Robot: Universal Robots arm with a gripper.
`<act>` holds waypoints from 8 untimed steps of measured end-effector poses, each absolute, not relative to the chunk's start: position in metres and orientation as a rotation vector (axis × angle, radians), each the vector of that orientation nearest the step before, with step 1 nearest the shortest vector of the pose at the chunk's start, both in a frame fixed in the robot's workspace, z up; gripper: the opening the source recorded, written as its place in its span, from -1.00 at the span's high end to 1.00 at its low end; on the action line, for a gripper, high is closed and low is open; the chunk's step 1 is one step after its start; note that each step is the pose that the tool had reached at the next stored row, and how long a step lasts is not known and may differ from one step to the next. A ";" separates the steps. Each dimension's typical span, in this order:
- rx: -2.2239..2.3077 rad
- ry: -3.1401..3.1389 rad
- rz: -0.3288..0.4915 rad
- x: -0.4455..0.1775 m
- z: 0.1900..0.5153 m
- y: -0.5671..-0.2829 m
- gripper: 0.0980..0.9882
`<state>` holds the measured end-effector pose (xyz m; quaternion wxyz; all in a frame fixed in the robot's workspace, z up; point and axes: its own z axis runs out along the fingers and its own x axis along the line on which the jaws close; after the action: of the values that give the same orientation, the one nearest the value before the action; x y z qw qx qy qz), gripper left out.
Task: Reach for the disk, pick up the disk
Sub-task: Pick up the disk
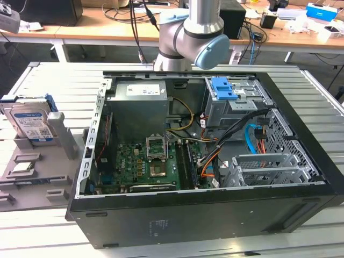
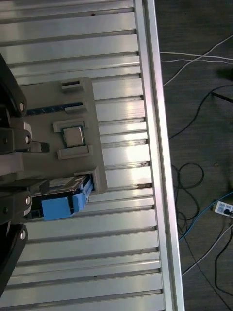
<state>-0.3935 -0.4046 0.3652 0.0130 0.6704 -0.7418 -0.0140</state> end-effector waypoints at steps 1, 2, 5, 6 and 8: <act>2.089 -2.311 -0.044 -0.394 0.365 -0.405 0.29; 2.089 -2.311 -0.044 -0.394 0.365 -0.405 0.15; 2.090 -2.311 -0.044 -0.394 0.365 -0.405 -0.13; 2.090 -2.311 -0.044 -0.394 0.365 -0.405 -0.13; 2.090 -2.310 -0.044 -0.394 0.365 -0.405 -0.13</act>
<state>-0.3935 -0.4046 0.3651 0.0130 0.6707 -0.7415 -0.0140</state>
